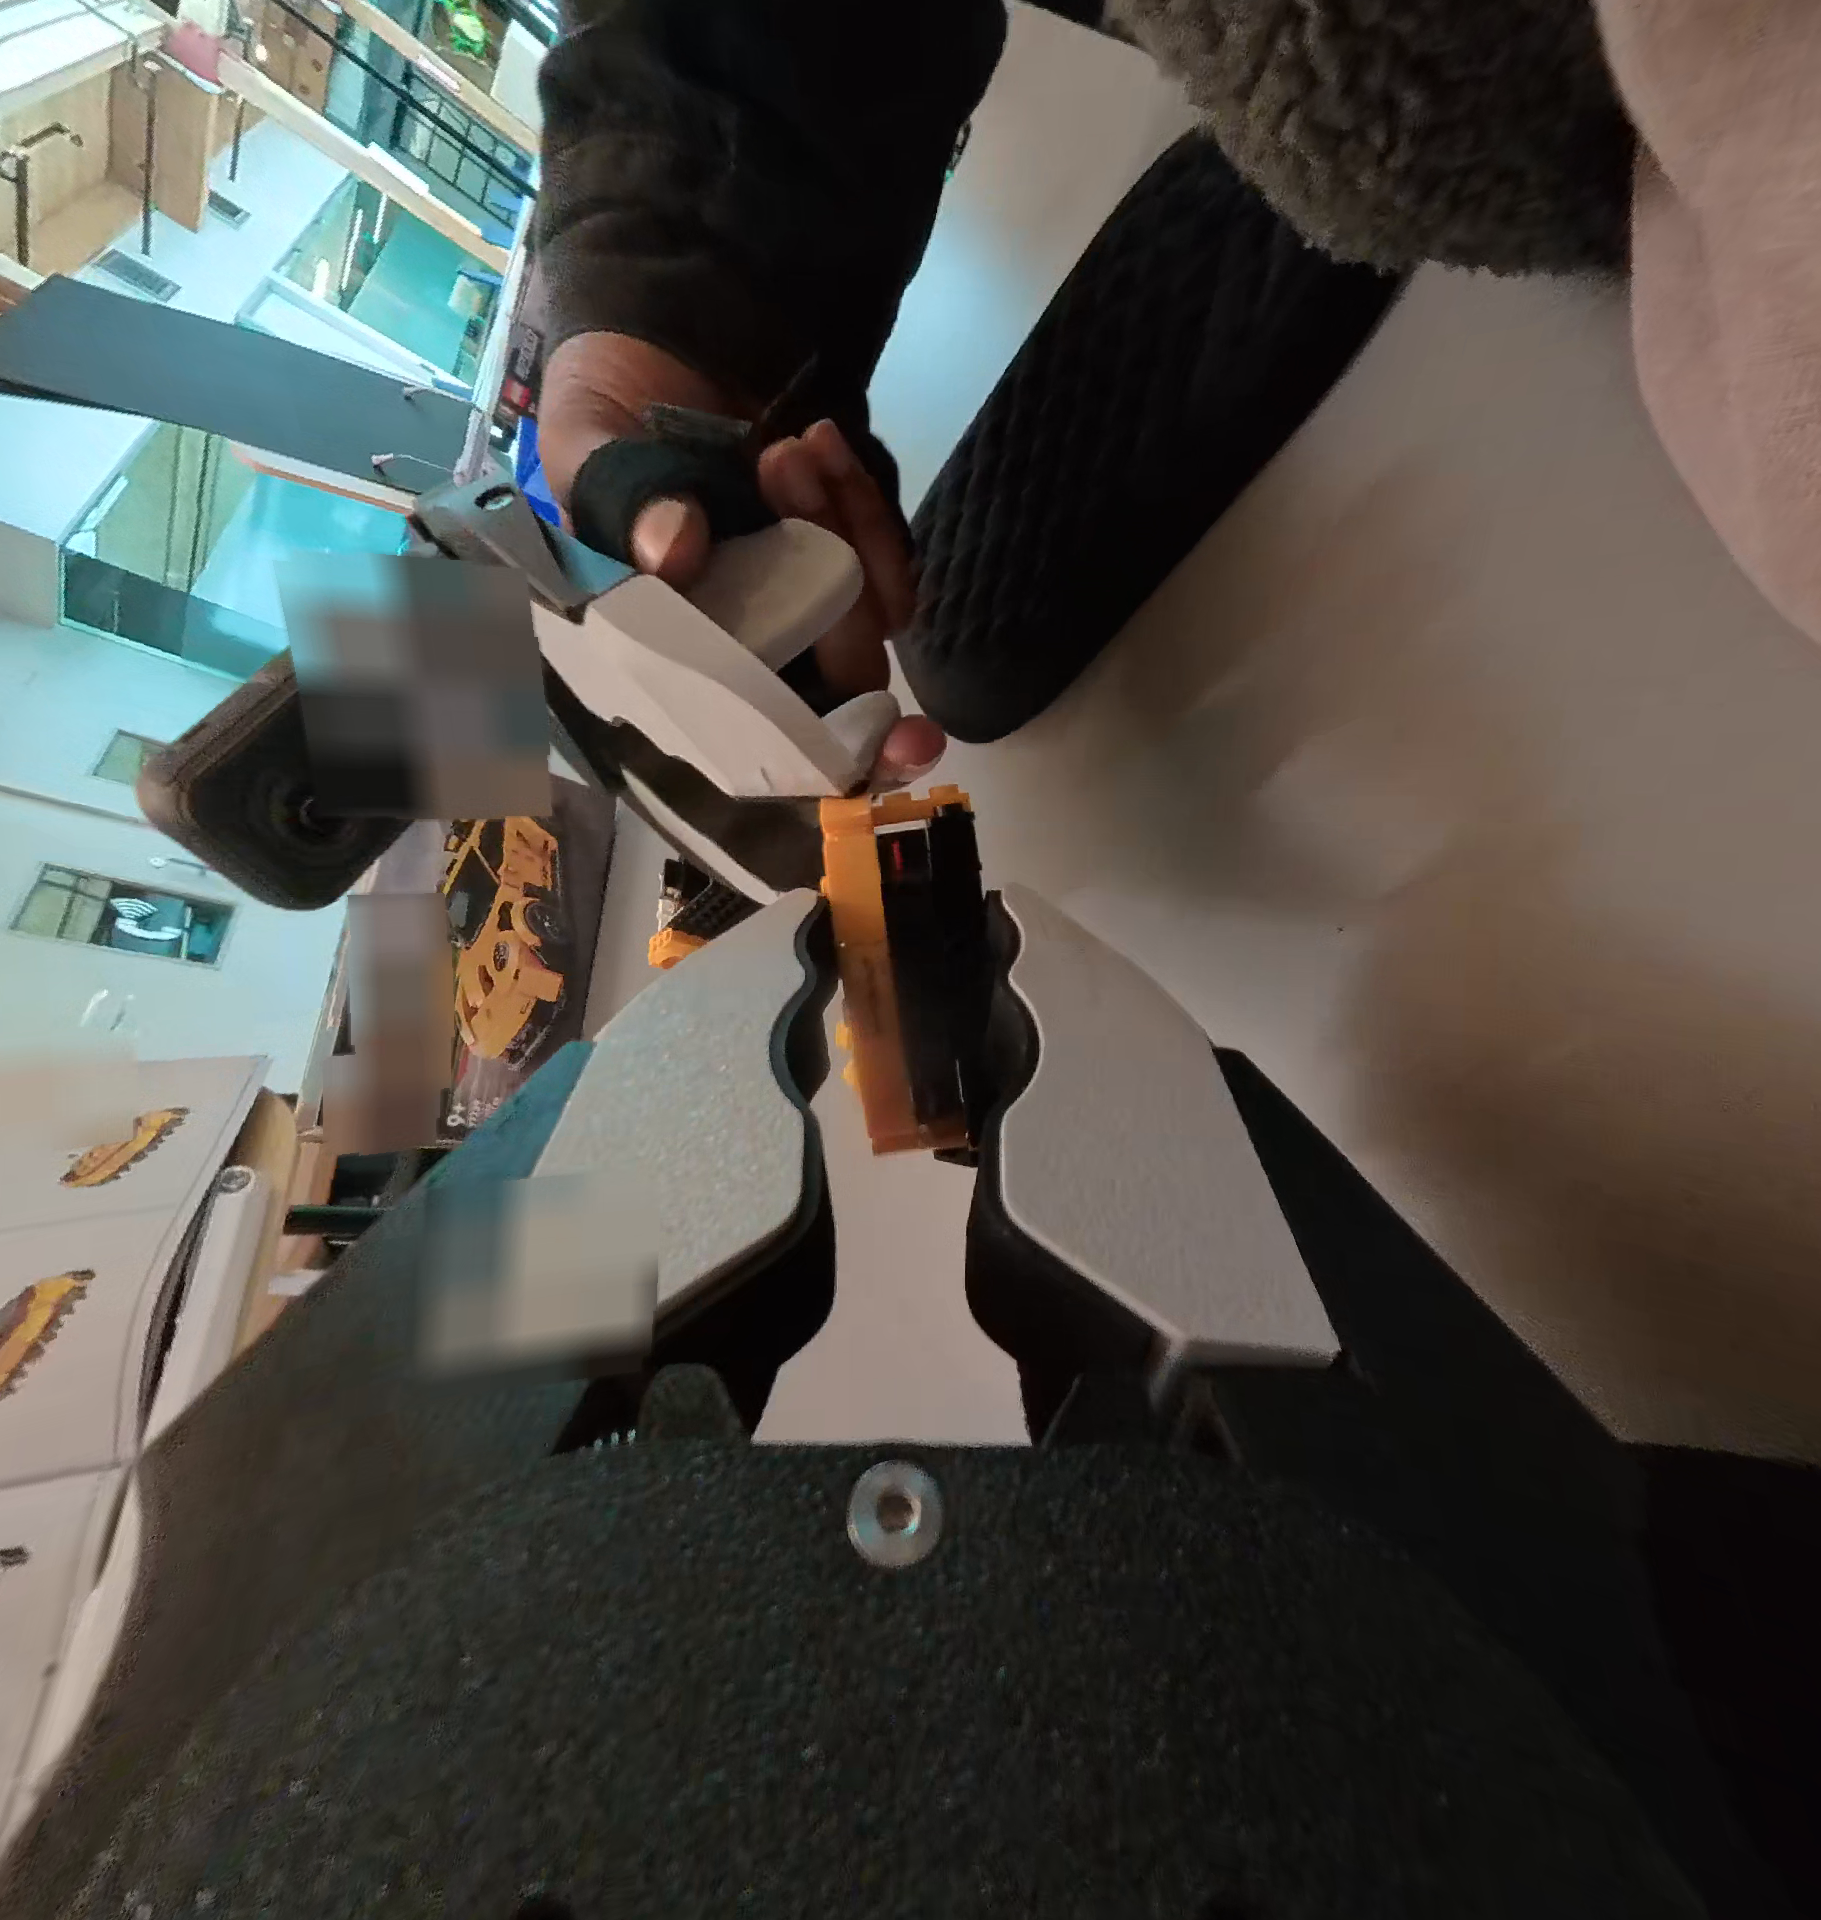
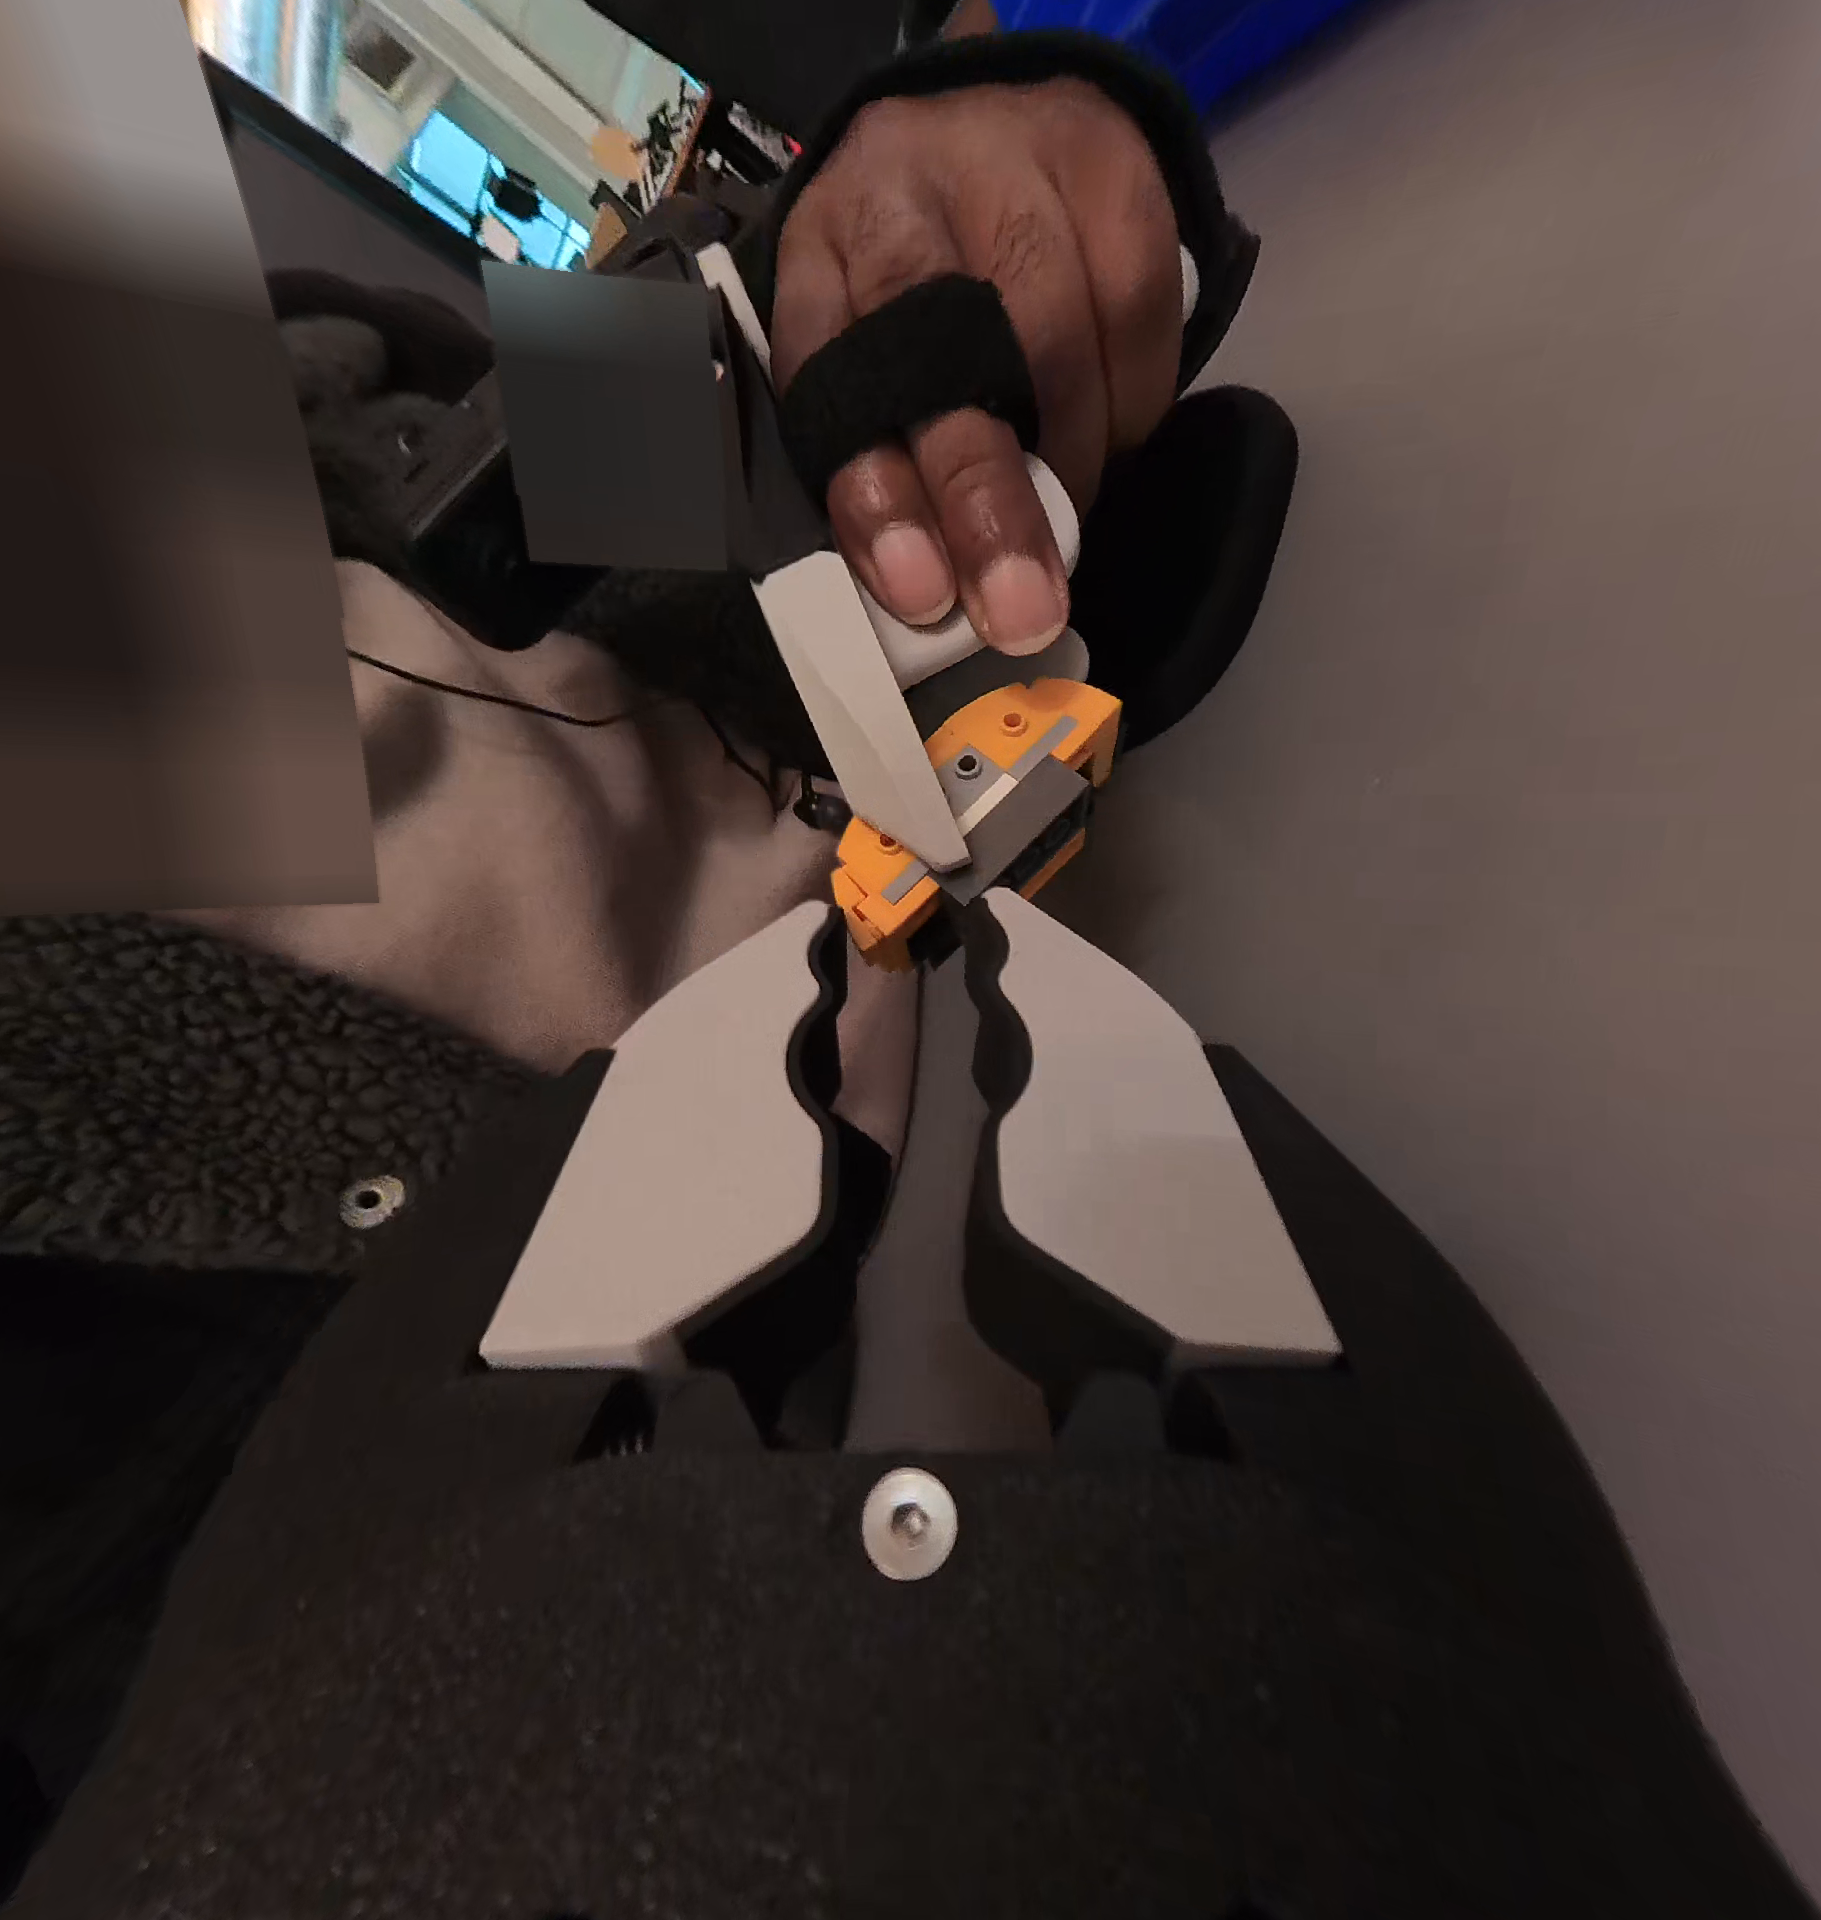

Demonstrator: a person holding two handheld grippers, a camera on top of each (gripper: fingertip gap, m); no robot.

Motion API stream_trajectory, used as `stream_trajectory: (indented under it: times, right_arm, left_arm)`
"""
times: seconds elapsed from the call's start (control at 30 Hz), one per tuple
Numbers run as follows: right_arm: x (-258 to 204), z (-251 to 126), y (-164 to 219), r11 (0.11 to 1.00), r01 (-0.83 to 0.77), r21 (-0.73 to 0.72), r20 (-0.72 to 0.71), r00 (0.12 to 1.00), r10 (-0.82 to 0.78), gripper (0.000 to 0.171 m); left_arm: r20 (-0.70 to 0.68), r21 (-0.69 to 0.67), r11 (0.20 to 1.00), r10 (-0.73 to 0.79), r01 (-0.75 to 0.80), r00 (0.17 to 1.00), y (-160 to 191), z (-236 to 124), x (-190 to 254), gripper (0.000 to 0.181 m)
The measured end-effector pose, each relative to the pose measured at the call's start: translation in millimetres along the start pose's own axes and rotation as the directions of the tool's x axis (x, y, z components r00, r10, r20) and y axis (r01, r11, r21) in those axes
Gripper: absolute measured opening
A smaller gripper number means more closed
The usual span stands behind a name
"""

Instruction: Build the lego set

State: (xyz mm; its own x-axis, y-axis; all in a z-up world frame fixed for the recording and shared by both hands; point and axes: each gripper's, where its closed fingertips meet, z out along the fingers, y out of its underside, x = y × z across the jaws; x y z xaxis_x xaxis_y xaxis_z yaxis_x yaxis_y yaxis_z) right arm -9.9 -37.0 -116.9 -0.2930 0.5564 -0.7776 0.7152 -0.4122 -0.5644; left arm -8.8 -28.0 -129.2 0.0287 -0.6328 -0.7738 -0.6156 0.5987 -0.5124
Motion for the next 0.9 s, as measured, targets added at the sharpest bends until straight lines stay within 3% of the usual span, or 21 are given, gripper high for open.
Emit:
stream_trajectory:
  times: [0.23,0.37,0.57,0.9]
  right_arm:
    - [1,-5,-2,0.973,0.229,-0.013,-0.119,0.966,-0.229,0.023]
    - [0,-9,-7,0.944,0.326,0.054,-0.166,0.935,-0.313,0.024]
    - [-8,-12,-8,0.904,0.375,0.204,-0.164,0.924,-0.346,0.023]
    - [-20,-20,-6,0.863,0.414,0.289,-0.166,0.910,-0.381,0.010]
  left_arm:
    - [0.100,-0.099,0.980,0.181,-0.171,0.978,4,3,-7,0.027]
    - [0.152,-0.103,0.979,0.190,-0.176,0.970,4,3,-14,0.027]
    - [0.190,-0.068,0.985,0.172,-0.161,0.967,-3,2,-17,0.027]
    - [0.208,-0.044,0.987,0.157,-0.151,0.965,-10,1,-19,0.027]
